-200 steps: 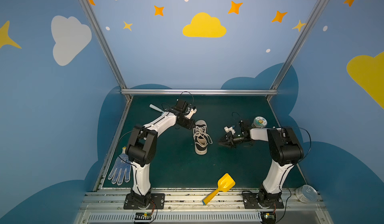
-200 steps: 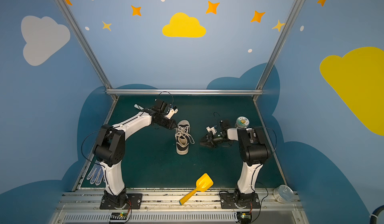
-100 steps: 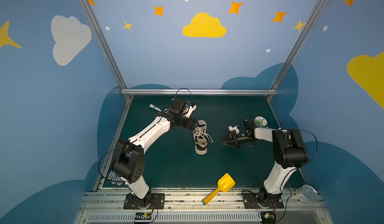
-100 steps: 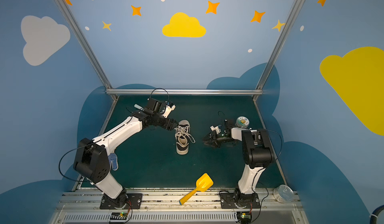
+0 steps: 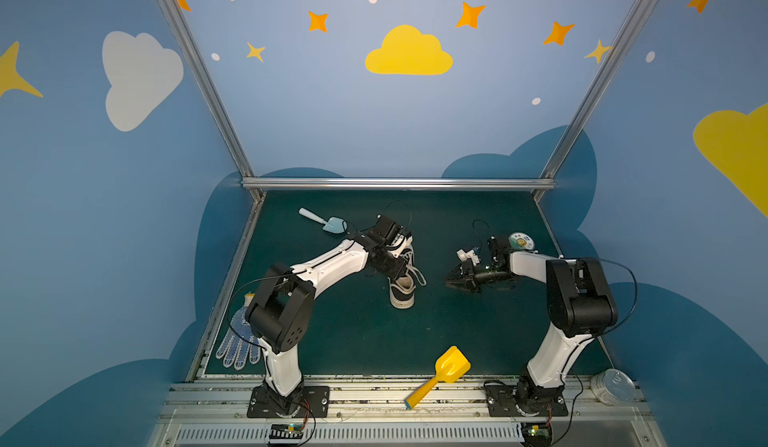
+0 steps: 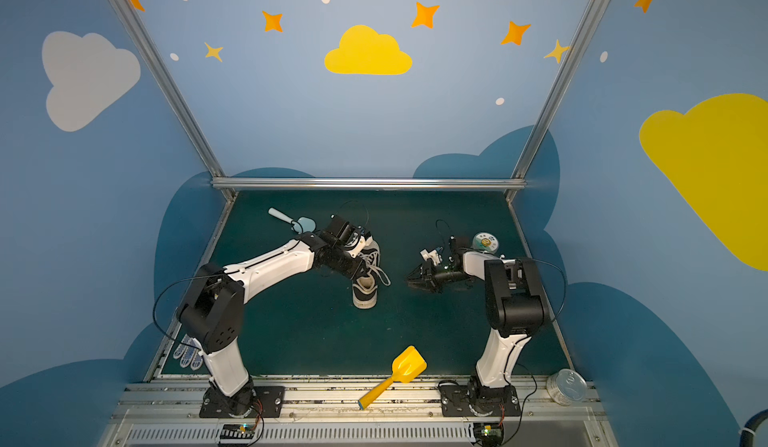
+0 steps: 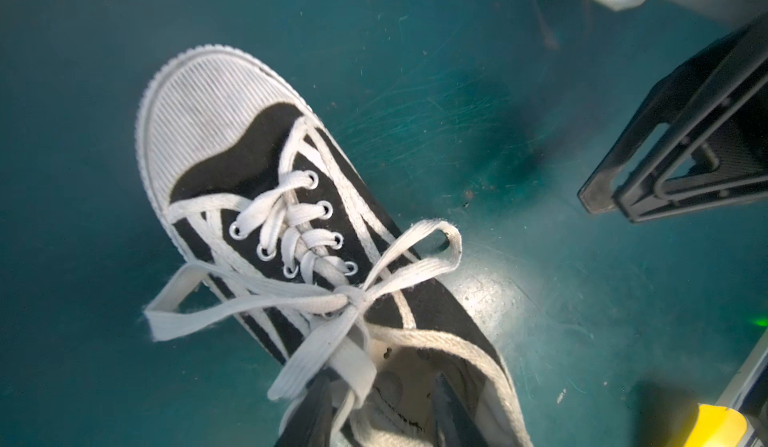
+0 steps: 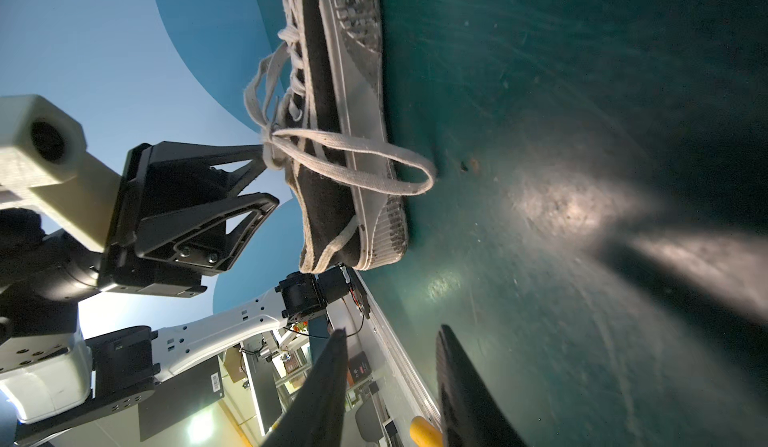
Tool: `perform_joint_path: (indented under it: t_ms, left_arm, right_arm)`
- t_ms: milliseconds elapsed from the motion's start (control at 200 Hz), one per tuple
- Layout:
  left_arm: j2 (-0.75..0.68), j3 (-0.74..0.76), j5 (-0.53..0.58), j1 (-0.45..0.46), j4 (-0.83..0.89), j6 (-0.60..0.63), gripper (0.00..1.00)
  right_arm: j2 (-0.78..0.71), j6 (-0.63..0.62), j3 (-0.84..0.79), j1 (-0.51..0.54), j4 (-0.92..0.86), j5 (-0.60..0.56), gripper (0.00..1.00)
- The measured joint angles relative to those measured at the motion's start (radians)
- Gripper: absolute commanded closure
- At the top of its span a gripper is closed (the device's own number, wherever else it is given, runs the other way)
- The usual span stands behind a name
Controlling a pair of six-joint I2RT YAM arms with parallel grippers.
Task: Tie the shoes
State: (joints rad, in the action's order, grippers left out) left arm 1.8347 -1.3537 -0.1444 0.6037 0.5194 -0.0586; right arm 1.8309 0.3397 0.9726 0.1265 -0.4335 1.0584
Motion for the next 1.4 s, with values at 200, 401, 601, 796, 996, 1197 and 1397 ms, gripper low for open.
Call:
perform_joint_path:
  t_ms: [200, 401, 601, 796, 996, 1197, 1397]
  left_arm:
    - [0.031, -0.018, 0.022, 0.0, 0.006, 0.0, 0.6]
    - [0.05, -0.056, 0.03, -0.001, 0.007, 0.001, 0.71]
    - [0.05, -0.058, 0.038, -0.003, 0.009, -0.001, 0.88]
    - [0.048, -0.054, 0.041, -0.013, 0.006, -0.005, 0.87]
    - [0.019, -0.012, 0.034, -0.033, -0.008, -0.03, 0.84]
    - [-0.019, 0.038, 0.019, -0.053, -0.033, -0.051, 0.83]
    - [-0.052, 0.091, 0.01, -0.079, -0.054, -0.068, 0.9]
  right_arm:
    - [0.0, -0.004, 0.0, -0.001, -0.003, 0.001, 0.65]
    - [0.0, -0.004, 0.006, -0.001, -0.006, 0.005, 0.67]
    - [0.0, -0.003, 0.031, 0.001, -0.012, 0.005, 0.67]
    - [0.0, 0.008, 0.114, 0.035, -0.029, -0.011, 0.66]
    - [0.003, 0.069, 0.2, 0.122, -0.006, -0.018, 0.66]
    - [0.053, 0.193, 0.267, 0.193, 0.106, 0.006, 0.67]
    - [0.108, 0.262, 0.325, 0.228, 0.167, 0.013, 0.71]
